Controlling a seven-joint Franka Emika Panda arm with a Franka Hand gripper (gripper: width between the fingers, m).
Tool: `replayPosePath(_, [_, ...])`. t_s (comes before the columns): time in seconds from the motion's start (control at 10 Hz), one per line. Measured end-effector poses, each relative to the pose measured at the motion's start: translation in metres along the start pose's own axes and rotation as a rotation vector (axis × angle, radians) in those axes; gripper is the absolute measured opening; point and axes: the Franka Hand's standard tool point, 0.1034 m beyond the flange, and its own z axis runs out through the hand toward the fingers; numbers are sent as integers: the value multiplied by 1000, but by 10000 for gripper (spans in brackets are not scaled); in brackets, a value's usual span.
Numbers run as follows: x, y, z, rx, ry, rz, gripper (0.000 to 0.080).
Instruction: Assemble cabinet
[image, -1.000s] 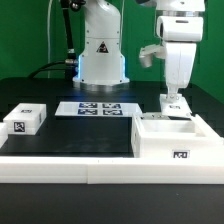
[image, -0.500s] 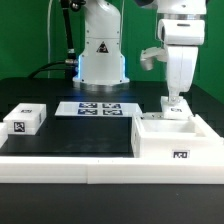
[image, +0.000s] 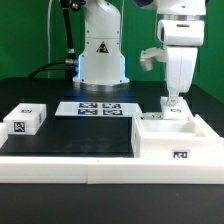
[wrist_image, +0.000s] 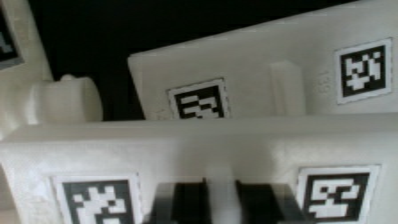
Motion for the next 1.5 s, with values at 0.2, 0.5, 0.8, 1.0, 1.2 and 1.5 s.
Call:
replayPosePath(0.2, [0, 2, -1, 2, -2, -18, 70])
replayPosePath(0.5, [0, 2, -1, 5, -3, -15, 70])
replayPosePath(0.8, [1, 2, -4, 11, -10, -9, 70])
replayPosePath(1.0, [2, 5, -7, 11, -12, -7, 70])
replayPosePath(1.2, [0, 4, -5, 15, -13, -5, 70])
replayPosePath(1.5, [0, 8, -4, 13, -10, -1, 70])
